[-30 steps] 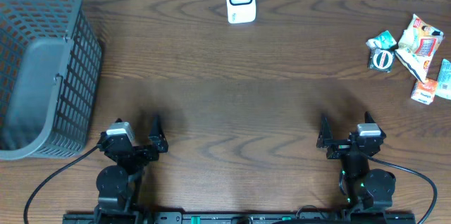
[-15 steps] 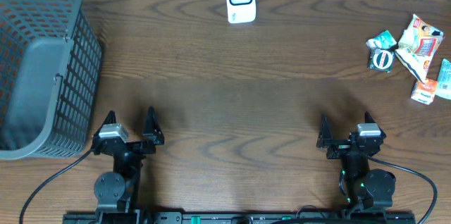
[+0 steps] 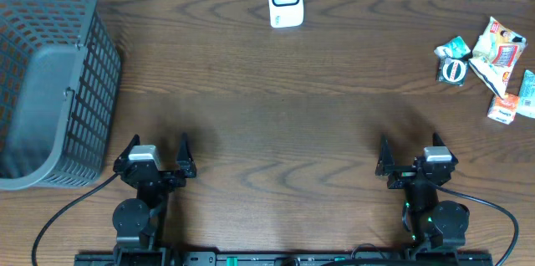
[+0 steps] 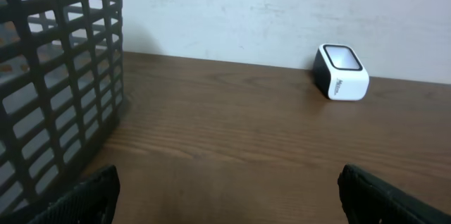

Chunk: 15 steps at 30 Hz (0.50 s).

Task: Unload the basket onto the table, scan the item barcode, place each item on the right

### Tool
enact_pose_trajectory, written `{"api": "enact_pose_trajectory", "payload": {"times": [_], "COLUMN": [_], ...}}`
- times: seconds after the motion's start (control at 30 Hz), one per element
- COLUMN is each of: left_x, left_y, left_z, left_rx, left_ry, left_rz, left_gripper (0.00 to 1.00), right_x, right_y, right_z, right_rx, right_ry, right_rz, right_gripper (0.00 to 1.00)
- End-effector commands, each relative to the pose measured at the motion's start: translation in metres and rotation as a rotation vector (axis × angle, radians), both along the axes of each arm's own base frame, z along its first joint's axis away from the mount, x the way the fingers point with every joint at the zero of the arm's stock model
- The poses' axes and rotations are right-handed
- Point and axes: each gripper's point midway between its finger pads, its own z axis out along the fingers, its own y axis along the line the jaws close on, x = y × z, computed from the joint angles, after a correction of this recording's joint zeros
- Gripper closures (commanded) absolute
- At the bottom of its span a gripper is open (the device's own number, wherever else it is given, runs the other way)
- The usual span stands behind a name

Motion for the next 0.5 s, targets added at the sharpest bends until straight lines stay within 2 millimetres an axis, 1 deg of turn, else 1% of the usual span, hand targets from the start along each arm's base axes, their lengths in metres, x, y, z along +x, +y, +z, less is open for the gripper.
{"api": "enact_pose_trajectory", "payload": {"times": [0.0, 0.47], "left_x": [-0.0017, -0.0018], "left_y": [-0.0029, 0.0064], "left_z": [-0.0135, -0.0154], "left_rx": [0.068, 0.083], "left_ry": [0.045, 0.055], "left_rz": [-0.028, 0.025], "left_gripper": [0.02, 0.02], "right_x": [-0.0003, -0.0003], "right_y": [0.0014, 0.0014], "right_z": [-0.0005, -0.0005], "right_rx": [-0.012, -0.011], "right_ry": [0.0, 0.0], "right_rz": [0.005, 0.005], "right_gripper": [0.01, 0.01]}}
